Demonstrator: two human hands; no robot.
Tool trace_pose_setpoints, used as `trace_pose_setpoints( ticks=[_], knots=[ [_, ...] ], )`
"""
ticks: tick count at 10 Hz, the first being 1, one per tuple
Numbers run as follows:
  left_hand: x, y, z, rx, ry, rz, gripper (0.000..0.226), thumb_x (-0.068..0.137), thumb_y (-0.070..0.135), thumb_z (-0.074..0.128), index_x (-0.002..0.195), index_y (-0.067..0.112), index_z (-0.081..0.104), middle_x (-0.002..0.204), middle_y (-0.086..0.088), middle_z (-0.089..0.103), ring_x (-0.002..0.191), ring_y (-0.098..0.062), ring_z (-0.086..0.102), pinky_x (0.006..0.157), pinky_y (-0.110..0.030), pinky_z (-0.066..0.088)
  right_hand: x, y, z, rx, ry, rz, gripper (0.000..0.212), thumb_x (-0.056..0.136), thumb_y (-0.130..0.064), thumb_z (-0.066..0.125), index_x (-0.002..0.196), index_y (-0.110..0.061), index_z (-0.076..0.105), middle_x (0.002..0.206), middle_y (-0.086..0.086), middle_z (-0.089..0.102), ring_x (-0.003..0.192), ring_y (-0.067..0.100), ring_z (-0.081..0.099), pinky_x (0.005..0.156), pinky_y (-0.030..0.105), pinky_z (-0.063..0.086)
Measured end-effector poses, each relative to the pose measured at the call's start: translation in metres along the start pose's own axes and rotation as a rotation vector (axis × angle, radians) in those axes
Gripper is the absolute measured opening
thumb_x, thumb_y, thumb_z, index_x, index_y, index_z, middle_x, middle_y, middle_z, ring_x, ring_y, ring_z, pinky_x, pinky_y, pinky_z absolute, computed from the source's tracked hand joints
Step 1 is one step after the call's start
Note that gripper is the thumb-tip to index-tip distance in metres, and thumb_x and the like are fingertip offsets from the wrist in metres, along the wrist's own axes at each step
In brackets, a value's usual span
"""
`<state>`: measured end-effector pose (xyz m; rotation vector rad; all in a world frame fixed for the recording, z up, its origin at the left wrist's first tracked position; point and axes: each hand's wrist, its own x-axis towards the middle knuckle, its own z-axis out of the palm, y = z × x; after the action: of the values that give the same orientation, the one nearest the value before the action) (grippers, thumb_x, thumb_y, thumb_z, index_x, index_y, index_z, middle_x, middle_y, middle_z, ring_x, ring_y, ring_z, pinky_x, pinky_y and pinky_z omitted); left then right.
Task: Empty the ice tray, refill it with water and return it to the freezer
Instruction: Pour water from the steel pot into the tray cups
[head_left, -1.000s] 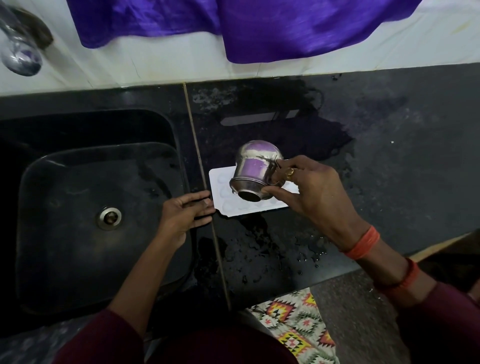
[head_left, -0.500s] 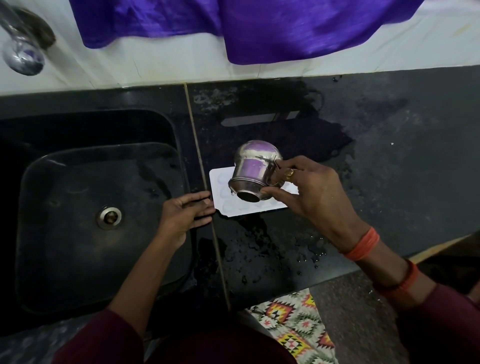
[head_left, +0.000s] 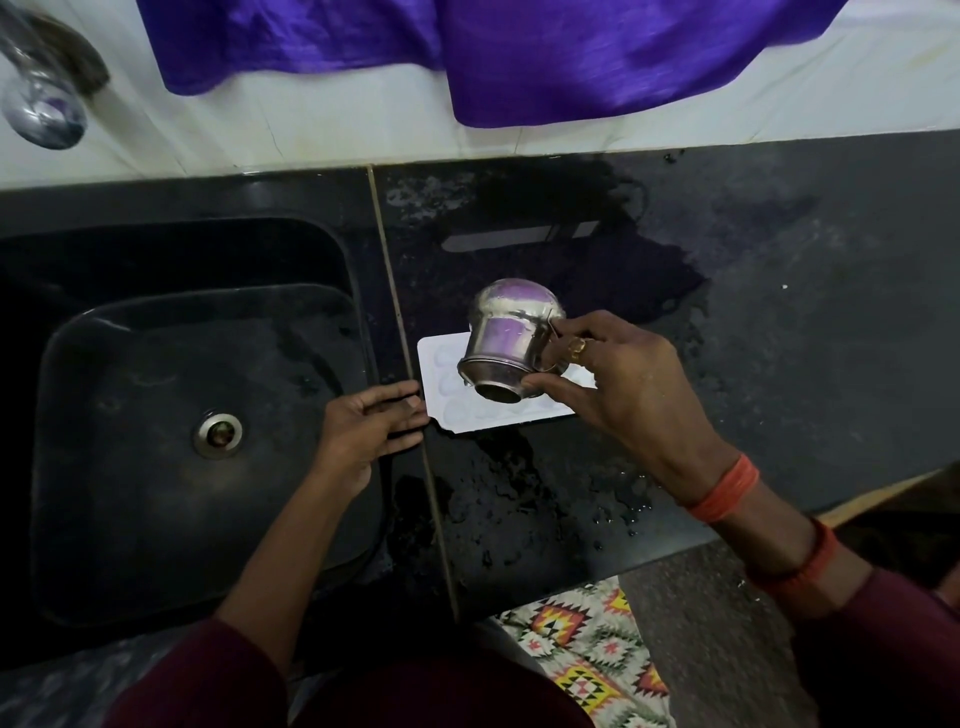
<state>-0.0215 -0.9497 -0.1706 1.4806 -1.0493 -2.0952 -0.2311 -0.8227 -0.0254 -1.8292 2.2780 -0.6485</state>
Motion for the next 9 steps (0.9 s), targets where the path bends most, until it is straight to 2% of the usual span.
trace_pose_setpoints(
  ticks=[6,7,9],
  knots=[
    [-0.001,0.003,0.0,-0.015,-0.012,-0.005,0.015,0.091,0.004,0.071,0.102,0.013,0.074,0.087,-0.007,0.08,0.08,-0.014,0.077,0.061,-0.024,0.06,0.003,-0.002,0.0,0.024,0.009,-0.001,0.024,0.079,-0.034,0.083,0.088,-0.012,0.08,0.108,0.007,0.071,0.088,0.027,0.072,0.073,0.044,0.06],
    [-0.001,0.003,0.0,-0.009,-0.014,-0.003,0.015,0.09,0.005,0.071,0.102,0.014,0.074,0.088,-0.007,0.08,0.081,-0.014,0.077,0.062,-0.025,0.06,0.006,-0.003,-0.001,0.067,0.0,0.029,0.024,0.079,-0.036,0.082,0.086,-0.013,0.08,0.104,0.004,0.071,0.089,0.024,0.071,0.077,0.044,0.058],
    [-0.003,0.005,0.001,0.001,-0.008,-0.005,0.016,0.092,0.003,0.069,0.102,0.014,0.074,0.088,-0.006,0.08,0.081,-0.014,0.077,0.063,-0.025,0.061,0.014,-0.002,0.0,0.125,0.039,0.052,0.021,0.078,-0.031,0.084,0.083,-0.011,0.078,0.095,0.004,0.072,0.086,0.021,0.07,0.077,0.043,0.057]
  ],
)
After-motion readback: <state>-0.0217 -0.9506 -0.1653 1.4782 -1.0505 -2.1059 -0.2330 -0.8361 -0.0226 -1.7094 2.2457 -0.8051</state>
